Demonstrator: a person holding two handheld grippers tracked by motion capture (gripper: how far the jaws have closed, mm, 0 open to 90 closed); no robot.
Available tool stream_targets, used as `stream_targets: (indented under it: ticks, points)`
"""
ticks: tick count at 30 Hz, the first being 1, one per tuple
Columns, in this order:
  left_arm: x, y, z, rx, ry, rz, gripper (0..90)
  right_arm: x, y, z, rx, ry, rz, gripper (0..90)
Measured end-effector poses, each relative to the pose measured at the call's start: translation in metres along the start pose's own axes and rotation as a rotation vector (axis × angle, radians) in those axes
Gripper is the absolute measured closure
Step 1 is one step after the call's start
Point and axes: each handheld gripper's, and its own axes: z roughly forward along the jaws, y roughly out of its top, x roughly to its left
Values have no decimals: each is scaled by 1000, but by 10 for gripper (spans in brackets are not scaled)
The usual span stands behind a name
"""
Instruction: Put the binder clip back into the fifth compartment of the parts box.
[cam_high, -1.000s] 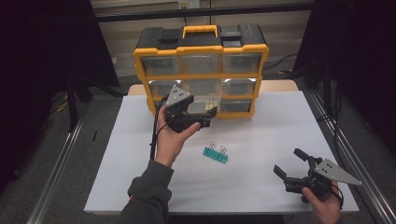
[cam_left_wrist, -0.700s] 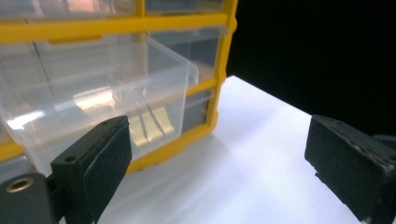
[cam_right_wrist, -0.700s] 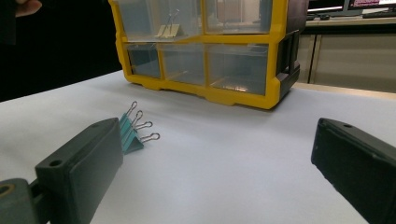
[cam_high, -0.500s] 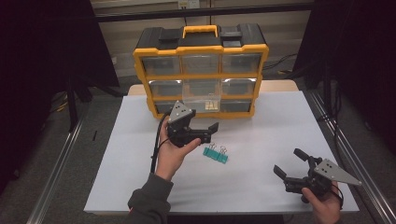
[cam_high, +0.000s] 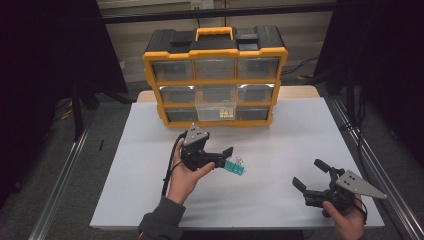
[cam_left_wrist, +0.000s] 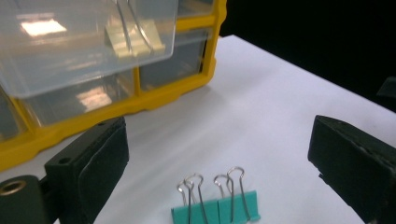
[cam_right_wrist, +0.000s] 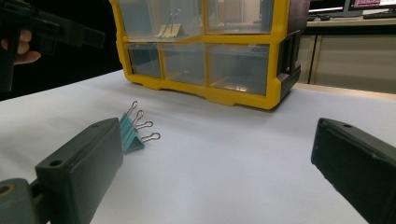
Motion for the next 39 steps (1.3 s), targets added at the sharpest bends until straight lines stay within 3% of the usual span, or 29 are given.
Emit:
stream_targets:
  ticks: [14, 21, 24, 27, 29, 33, 34, 39]
  points:
    - [3, -25, 15, 102, 30, -20, 56, 0, 0, 0, 0, -3, 2, 19]
    - [2, -36, 28, 198, 53, -26, 78, 0, 0, 0, 6, 3, 0, 19]
    - [3, -42, 36, 240, 75, -42, 124, 0, -1, 1, 3, 0, 1, 19]
    - [4, -45, 41, 275, 92, -27, 165, 0, -1, 1, 4, -3, 2, 19]
    - [3, -46, 44, 268, 91, -35, 196, 0, -1, 1, 4, -3, 3, 19]
    - [6, -48, 47, 323, 96, -13, 245, 0, -1, 1, 5, -1, 2, 19]
    - [6, -50, 50, 297, 87, -30, 254, 0, -1, 1, 5, 0, 2, 19]
    - [7, -50, 52, 340, 83, 8, 300, -1, -1, 1, 5, -2, 4, 19]
